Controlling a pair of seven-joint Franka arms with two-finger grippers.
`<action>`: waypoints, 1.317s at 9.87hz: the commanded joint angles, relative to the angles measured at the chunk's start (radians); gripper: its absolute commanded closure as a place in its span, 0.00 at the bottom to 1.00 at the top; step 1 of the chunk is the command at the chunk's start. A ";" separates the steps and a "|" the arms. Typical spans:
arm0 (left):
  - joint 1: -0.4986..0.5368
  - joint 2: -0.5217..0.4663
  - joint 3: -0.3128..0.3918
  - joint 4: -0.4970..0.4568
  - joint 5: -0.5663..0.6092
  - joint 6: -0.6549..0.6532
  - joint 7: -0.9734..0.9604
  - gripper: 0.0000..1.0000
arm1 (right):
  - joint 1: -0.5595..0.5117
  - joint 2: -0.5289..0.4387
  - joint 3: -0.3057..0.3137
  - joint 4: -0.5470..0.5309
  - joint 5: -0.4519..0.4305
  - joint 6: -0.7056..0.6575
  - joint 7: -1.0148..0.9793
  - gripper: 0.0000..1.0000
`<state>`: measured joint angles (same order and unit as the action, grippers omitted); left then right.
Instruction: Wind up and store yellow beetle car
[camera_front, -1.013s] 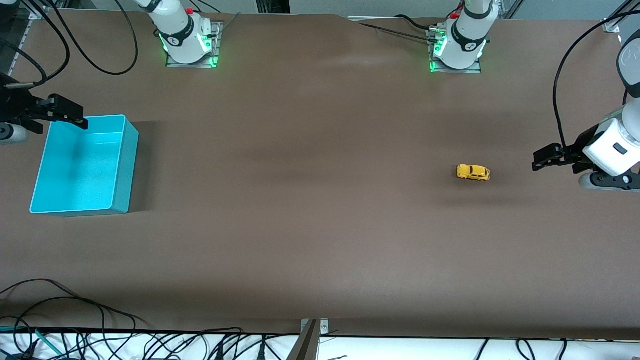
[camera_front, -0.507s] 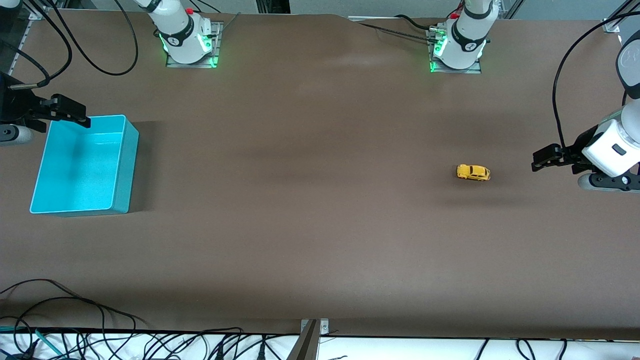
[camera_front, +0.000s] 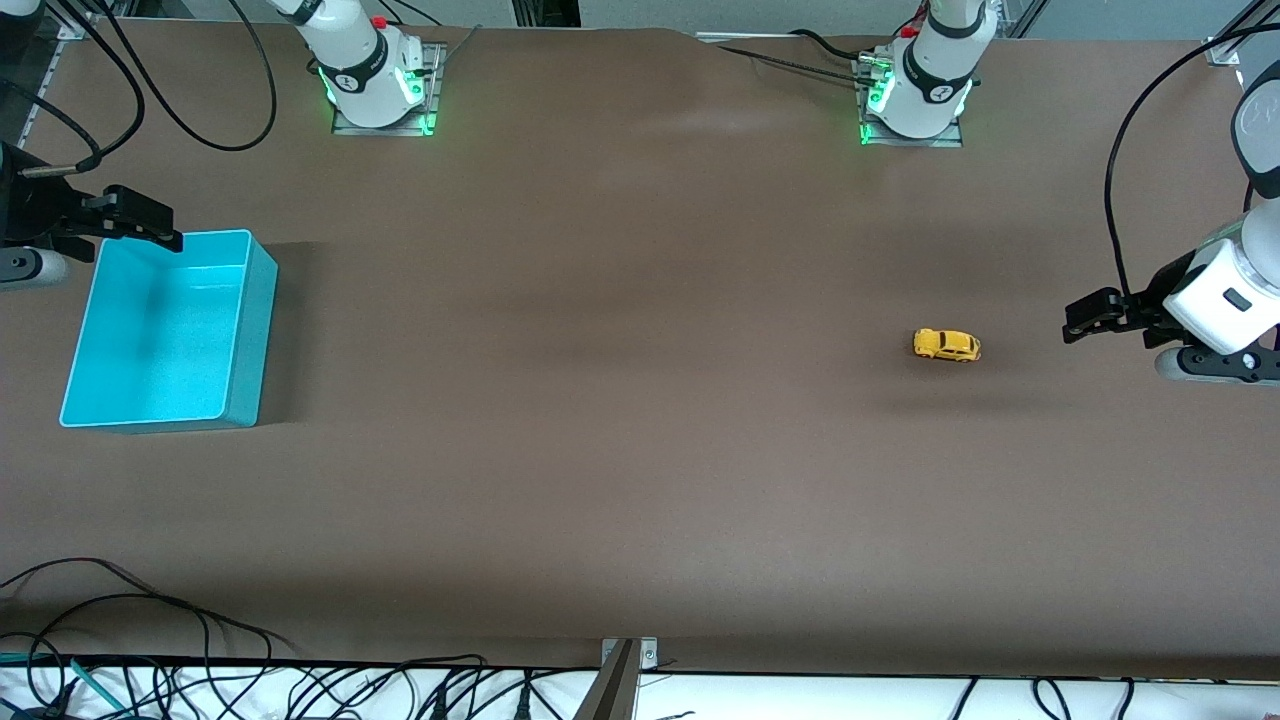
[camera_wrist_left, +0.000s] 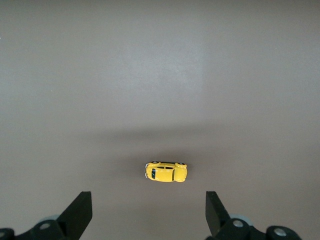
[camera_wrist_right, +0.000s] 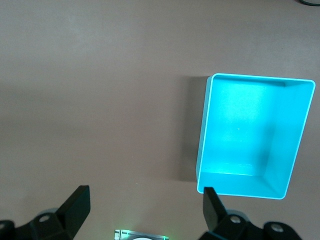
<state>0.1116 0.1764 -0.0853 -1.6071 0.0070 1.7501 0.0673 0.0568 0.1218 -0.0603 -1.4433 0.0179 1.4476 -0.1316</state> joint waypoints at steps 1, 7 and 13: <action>-0.003 0.008 -0.001 0.024 0.010 -0.020 0.011 0.00 | -0.003 -0.011 -0.001 -0.011 0.014 -0.006 -0.019 0.00; -0.004 0.014 -0.001 0.023 0.010 -0.020 0.006 0.00 | -0.003 -0.011 -0.001 -0.011 0.014 -0.012 -0.020 0.00; -0.006 0.029 -0.001 0.016 0.007 -0.020 -0.232 0.00 | -0.003 -0.010 -0.001 -0.011 0.014 -0.009 -0.020 0.00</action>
<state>0.1111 0.1908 -0.0853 -1.6071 0.0069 1.7475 -0.0717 0.0568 0.1218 -0.0603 -1.4436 0.0179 1.4425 -0.1347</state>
